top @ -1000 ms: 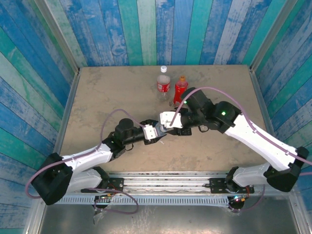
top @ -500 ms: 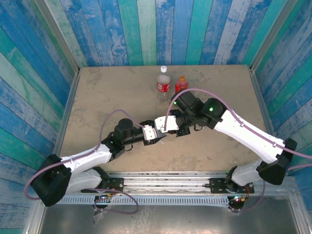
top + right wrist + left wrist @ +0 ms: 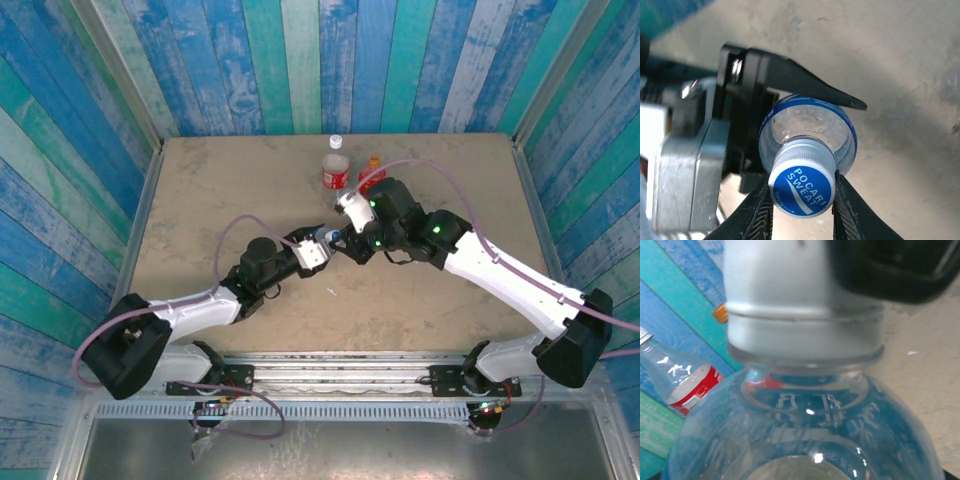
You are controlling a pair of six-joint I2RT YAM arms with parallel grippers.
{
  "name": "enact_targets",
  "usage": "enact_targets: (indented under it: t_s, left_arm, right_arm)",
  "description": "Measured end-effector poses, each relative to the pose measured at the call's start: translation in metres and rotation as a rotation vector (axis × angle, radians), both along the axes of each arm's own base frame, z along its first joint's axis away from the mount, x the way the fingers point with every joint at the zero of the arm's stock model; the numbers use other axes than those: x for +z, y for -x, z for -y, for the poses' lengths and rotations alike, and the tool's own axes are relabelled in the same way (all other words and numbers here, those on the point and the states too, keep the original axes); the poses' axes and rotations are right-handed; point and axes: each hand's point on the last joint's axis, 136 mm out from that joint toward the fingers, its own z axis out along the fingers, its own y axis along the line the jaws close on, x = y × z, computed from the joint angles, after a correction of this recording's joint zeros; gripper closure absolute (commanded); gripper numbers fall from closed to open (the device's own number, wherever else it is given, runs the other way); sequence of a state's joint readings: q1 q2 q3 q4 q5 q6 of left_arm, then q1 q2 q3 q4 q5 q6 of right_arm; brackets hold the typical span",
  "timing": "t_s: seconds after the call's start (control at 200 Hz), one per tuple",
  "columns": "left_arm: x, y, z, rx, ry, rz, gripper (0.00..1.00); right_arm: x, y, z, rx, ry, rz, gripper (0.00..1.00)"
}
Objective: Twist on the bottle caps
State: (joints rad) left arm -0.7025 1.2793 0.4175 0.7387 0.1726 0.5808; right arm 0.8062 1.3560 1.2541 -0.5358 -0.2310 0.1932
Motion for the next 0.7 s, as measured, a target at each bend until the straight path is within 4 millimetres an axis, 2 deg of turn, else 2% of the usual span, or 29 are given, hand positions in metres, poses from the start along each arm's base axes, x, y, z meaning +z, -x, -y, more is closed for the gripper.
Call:
enact_targets:
  t_s: [0.125, 0.21, 0.265, 0.385, 0.511, 0.581, 0.701]
  left_arm:
    - [0.004, -0.007, -0.001, 0.025, 0.003, 0.006, 1.0]
    - [0.007, -0.007, 0.001, 0.017, 0.005, 0.007, 1.0]
    - [0.007, -0.002, 0.005, -0.018, 0.007, 0.005, 1.0]
    - [0.003, 0.008, 0.01, -0.098, 0.012, -0.026, 1.0]
    - [-0.006, 0.019, 0.008, -0.165, 0.005, -0.07, 1.0]
    - [-0.006, 0.03, 0.01, -0.223, 0.006, -0.091, 1.0]
    - [-0.003, 0.044, 0.014, -0.296, 0.018, -0.112, 0.99]
  right_arm:
    - [0.005, -0.009, 0.001, -0.131, -0.114, -0.136, 0.72]
    - [0.008, -0.009, 0.004, -0.13, -0.129, -0.148, 0.52]
    - [0.014, -0.009, 0.004, -0.093, -0.135, -0.11, 0.44]
    - [0.03, -0.001, 0.012, 0.043, -0.099, 0.048, 0.43]
    - [0.047, 0.016, 0.018, 0.237, -0.016, 0.232, 0.47]
    - [0.057, 0.027, 0.017, 0.371, 0.049, 0.356, 0.46]
    - [0.056, 0.054, 0.007, 0.62, 0.182, 0.569, 0.46]
